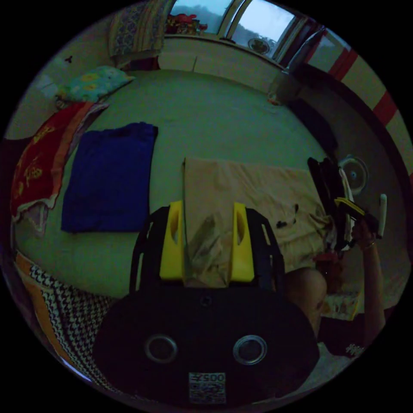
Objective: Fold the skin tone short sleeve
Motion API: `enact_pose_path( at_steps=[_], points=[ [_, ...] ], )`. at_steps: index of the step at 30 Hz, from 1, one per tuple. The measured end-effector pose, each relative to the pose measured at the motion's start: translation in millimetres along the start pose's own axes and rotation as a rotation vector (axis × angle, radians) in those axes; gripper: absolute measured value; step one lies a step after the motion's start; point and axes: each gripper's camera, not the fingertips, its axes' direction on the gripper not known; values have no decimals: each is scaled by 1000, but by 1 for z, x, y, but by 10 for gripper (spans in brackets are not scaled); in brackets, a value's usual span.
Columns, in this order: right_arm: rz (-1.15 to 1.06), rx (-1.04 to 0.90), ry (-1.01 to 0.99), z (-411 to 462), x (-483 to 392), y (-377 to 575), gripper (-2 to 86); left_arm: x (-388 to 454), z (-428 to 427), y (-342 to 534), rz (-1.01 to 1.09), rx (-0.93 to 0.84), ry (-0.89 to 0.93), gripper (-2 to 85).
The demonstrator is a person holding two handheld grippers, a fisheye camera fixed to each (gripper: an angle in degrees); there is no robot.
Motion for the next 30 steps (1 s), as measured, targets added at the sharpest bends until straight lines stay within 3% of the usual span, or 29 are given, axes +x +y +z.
enact_pose_path(
  at_steps=[5, 8, 10, 16, 20, 22, 24, 26, 30],
  points=[
    [17, -72, 30, 58, 0, -26, 90, -22, 47, -9, -86, -37, 68, 162],
    [-20, -57, 88, 80, -5, -20, 65, -27, 67, -2, -128, -57, 18, 146],
    [-35, 15, 79, 80, -8, -9, 46, -17, 66, 12, -62, 2, -76, 120],
    [-38, 158, 45, 48, -8, -16, 4, 2, 46, 9, 70, 60, -117, 59],
    [-17, 171, 137, 45, -9, -76, 11, 3, 30, -35, 51, 139, -176, 59],
    [43, 100, 167, 50, -5, -96, 28, -2, 31, -60, 13, 98, -205, 64],
    [115, 58, 140, 50, 1, -100, 39, -9, 29, -62, -68, 82, -211, 66],
    [50, 95, 5, 42, -3, -80, 58, -12, 25, -50, -50, 90, -140, 71],
    [-132, 29, -139, 45, -23, -38, 86, -3, 26, 0, 188, 54, -32, 112]
  ],
)
